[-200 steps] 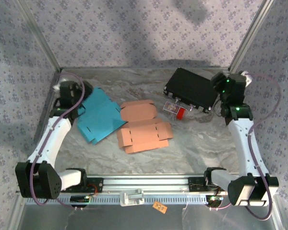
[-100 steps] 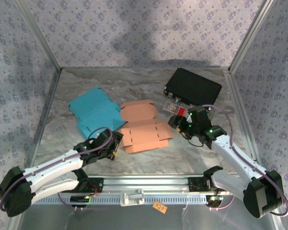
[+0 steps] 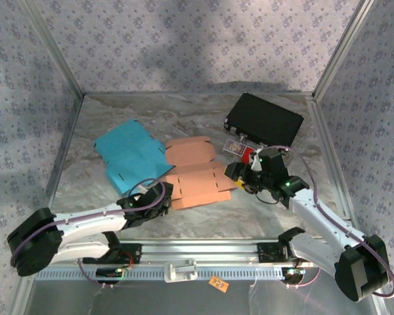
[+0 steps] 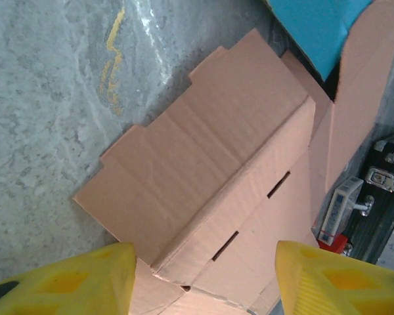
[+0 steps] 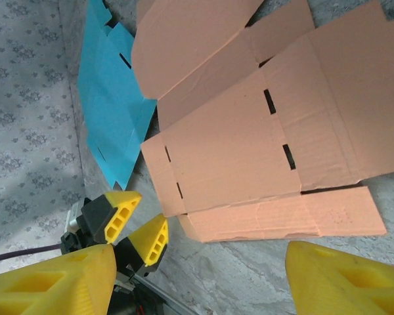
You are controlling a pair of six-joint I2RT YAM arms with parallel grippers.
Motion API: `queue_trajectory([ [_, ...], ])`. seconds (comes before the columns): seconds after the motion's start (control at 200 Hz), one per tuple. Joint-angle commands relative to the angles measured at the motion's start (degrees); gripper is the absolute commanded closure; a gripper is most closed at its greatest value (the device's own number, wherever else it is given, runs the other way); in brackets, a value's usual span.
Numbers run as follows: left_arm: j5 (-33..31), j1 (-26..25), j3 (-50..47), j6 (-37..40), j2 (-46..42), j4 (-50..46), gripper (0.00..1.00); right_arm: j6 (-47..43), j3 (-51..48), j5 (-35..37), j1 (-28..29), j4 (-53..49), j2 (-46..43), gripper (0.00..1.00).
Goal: Fold the paper box
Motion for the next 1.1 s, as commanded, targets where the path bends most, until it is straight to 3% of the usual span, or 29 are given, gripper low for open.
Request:
queue_trajectory([
  [0.0, -1.2, -1.2, 1.1, -11.8, 1.3, 1.3, 0.45, -1.6, 0.4, -1.7, -0.4, 0.2, 0.4, 0.3],
  [0.36, -2.9, -3.3, 0.5, -17.2, 1.7, 1.0, 0.46, -2.2, 0.8, -1.8, -0.9, -1.6, 0.2, 0.3],
  [0.605, -9.1, -3.3, -2.2, -18.8, 6.0, 10.4, 0.52, -1.9, 0.6, -2.2, -0.9, -1.1, 0.4, 0.3],
  [0.755, -11.2, -3.3, -1.3, -18.7, 6.4, 9.0, 0.64, -1.8, 0.2, -2.2, -0.9, -0.7, 1.0, 0.31],
  [0.919, -14.0, -3.3, -1.2, -19.7, 7.4, 10.6, 1.0, -1.6, 0.0, -2.4, -1.0, 0.0, 1.6, 0.31],
  [1.094, -14.9, -3.3, 0.3, -19.8, 6.6, 10.0, 1.0, -1.6, 0.2, -2.3, -1.1, -0.1, 1.8, 0.31],
])
